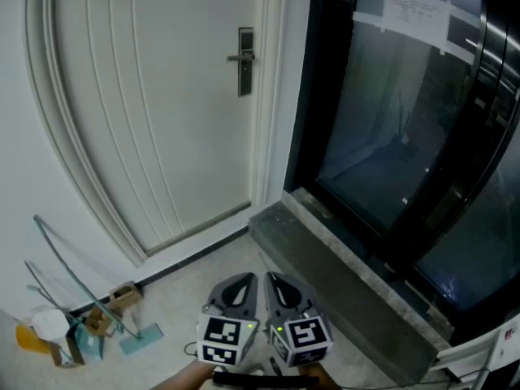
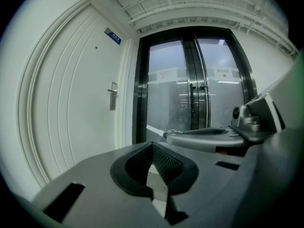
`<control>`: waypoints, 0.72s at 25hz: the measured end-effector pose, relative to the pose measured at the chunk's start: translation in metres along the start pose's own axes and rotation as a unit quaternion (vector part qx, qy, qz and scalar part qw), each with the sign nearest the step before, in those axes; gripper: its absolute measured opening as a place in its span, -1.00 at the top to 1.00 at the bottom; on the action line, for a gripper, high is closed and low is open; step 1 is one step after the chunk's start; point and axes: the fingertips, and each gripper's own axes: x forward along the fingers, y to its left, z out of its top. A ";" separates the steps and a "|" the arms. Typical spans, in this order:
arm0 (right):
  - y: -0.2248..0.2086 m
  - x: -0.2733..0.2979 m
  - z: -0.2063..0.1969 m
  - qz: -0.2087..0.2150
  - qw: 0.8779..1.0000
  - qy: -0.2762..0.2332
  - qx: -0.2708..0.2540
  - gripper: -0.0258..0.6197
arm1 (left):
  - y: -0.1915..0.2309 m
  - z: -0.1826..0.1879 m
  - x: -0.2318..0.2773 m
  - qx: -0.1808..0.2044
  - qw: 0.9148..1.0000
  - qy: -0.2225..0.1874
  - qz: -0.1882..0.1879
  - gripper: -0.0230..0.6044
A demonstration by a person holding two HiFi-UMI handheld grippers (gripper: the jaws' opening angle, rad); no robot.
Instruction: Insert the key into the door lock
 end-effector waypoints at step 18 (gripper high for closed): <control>-0.041 0.015 0.005 0.006 1.000 0.000 -0.013 0.86 | -0.013 0.008 0.050 0.002 1.000 -0.004 -0.006 0.92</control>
